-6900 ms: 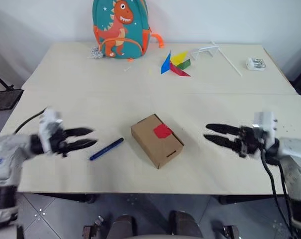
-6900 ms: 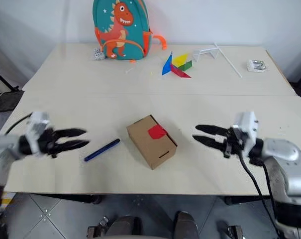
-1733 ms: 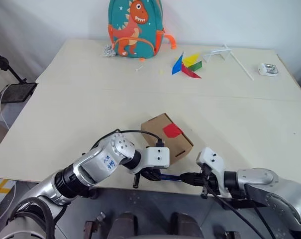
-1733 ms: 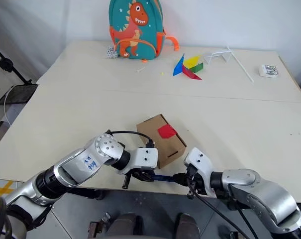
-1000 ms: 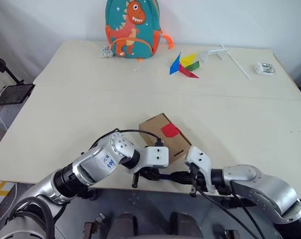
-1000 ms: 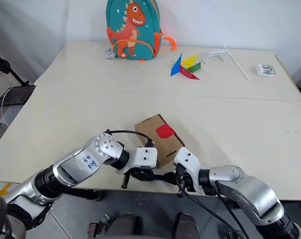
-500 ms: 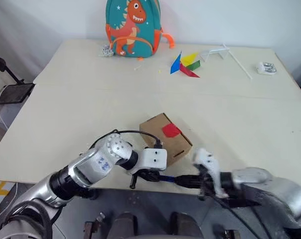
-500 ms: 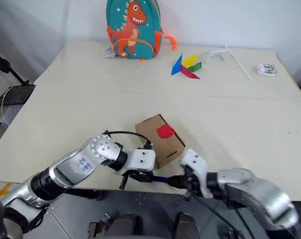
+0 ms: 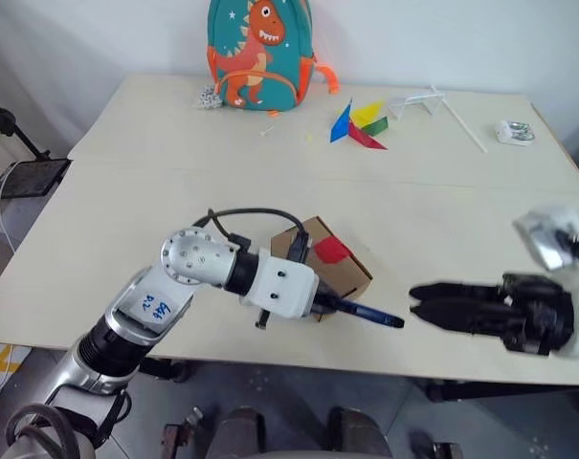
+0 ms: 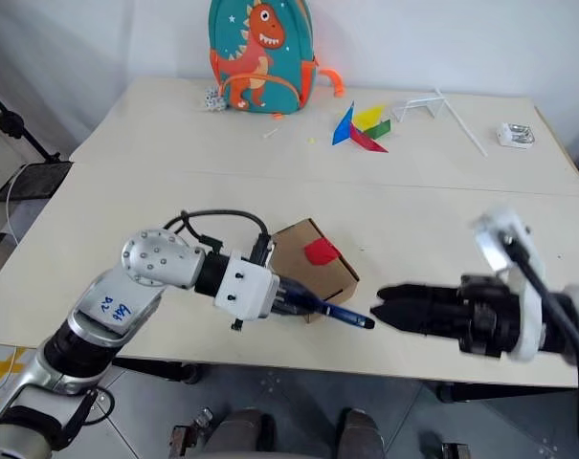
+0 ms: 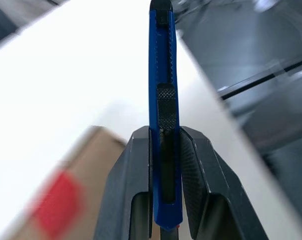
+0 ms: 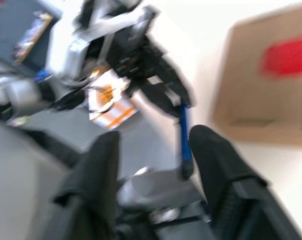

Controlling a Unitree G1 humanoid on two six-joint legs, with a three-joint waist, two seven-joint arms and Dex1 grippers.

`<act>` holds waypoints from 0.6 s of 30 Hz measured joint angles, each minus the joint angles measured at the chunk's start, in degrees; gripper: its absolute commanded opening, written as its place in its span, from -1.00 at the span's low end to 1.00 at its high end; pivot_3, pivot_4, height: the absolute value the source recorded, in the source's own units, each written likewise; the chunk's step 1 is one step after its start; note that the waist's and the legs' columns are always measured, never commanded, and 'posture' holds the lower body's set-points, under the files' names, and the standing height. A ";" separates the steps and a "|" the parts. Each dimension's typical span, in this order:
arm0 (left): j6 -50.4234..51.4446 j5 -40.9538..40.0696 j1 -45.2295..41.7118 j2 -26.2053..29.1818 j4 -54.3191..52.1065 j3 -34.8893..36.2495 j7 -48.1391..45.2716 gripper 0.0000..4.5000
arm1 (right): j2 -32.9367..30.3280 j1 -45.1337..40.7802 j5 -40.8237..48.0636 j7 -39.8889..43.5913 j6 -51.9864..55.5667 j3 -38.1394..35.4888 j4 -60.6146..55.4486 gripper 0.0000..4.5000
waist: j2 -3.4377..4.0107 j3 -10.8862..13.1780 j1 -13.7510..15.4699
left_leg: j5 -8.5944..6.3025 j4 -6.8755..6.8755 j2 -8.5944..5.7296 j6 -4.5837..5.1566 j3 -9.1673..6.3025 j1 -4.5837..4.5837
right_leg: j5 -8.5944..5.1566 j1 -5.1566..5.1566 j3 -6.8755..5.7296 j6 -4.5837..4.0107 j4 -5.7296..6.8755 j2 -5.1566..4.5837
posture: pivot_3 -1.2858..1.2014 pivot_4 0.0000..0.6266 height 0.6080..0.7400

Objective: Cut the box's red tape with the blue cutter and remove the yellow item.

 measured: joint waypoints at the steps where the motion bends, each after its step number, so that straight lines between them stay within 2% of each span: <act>1: -0.93 0.81 -0.24 -0.21 0.85 -0.12 -0.03 -0.80 | 0.07 -3.24 0.08 -1.41 -0.50 2.70 0.73 0.70 | 0.00 0.00 -0.03 | 0.00 -0.03 0.01 -0.01 0.00 -0.01 | 0.00 -0.01 -0.01 0.00 -0.04 0.01 | 0.03 -0.52 1.00; 3: -2.31 2.22 -1.38 -0.92 3.04 -1.05 -0.06 -0.80 | 1.00 -9.72 0.22 -3.97 -1.39 8.15 1.46 0.98 | -0.01 0.01 -0.14 | 0.01 -0.02 0.00 -0.02 -0.01 -0.11 | 0.01 -0.08 -0.03 0.02 -0.08 0.01 | 0.03 -0.52 1.00; 7: -4.41 4.60 -2.93 -1.60 6.68 -2.01 -0.28 -0.80 | 0.65 -21.96 0.27 -12.08 1.51 21.92 4.41 0.98 | 0.00 0.01 -0.50 | 0.01 0.01 -0.01 -0.02 -0.09 -0.28 | 0.04 -0.13 -0.13 0.08 -0.19 0.00 | 0.03 -0.52 1.00; 12: -6.14 6.11 -4.38 -3.08 9.08 -2.31 -0.59 -0.80 | 7.40 -32.75 0.28 -22.72 5.23 33.27 10.52 0.98 | 0.01 0.02 -0.65 | 0.02 0.25 -0.02 -0.03 -0.32 -0.77 | 0.21 -0.25 -0.42 0.19 -0.41 0.00 | 0.03 -0.52 1.00; 18: -5.84 7.33 -5.81 -4.07 10.56 -2.27 -0.57 -0.80 | 13.81 -37.54 0.24 -29.53 8.76 38.40 14.48 0.98 | 0.02 0.02 -0.56 | 0.01 0.36 -0.02 -0.03 -0.43 -0.94 | 0.23 -0.26 -0.59 0.22 -0.45 0.00 | 0.03 -0.52 1.00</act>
